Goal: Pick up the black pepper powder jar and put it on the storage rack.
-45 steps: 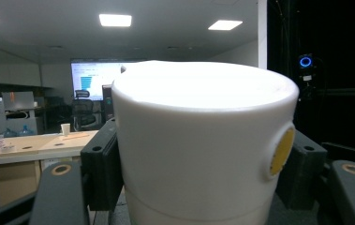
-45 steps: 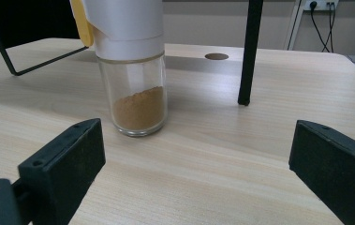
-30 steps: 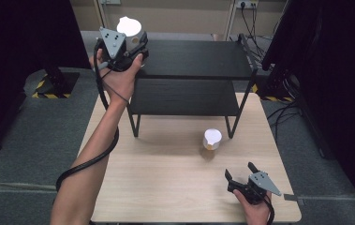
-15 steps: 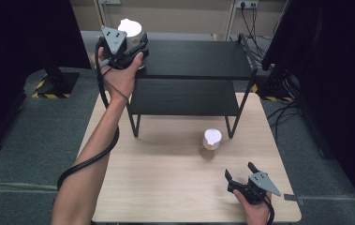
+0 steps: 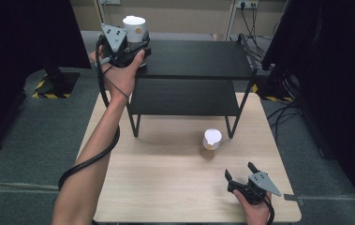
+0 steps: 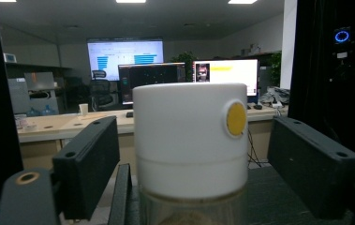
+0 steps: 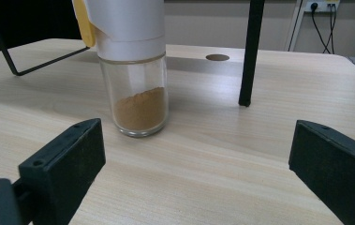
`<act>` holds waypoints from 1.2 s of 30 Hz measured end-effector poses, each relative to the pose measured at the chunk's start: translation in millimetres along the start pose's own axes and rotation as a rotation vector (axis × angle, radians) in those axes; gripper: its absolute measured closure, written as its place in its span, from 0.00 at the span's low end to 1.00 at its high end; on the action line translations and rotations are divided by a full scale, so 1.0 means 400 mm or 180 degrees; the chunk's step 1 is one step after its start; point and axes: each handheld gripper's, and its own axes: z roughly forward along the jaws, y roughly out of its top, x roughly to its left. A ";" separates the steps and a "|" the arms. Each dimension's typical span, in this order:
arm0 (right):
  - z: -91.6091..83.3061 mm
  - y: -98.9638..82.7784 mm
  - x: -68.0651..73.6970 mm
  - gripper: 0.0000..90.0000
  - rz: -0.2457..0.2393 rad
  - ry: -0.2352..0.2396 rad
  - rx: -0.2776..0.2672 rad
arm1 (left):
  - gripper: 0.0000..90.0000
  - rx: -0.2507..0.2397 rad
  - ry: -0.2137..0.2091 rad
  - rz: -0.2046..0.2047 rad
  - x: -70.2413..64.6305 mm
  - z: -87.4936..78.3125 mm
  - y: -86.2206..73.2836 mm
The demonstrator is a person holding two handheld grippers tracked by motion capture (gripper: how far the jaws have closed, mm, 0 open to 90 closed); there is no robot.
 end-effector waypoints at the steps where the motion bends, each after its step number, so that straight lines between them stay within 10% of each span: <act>1: 0.000 0.000 0.000 0.05 -0.0001 0.0000 0.0002 | 0.17 -0.0009 0.0006 0.0018 -0.001 -0.003 0.000; 36: 0.000 0.001 0.002 0.05 -0.0005 -0.0008 0.0007 | 0.16 -0.0279 -0.0174 0.0016 0.018 -0.158 -0.076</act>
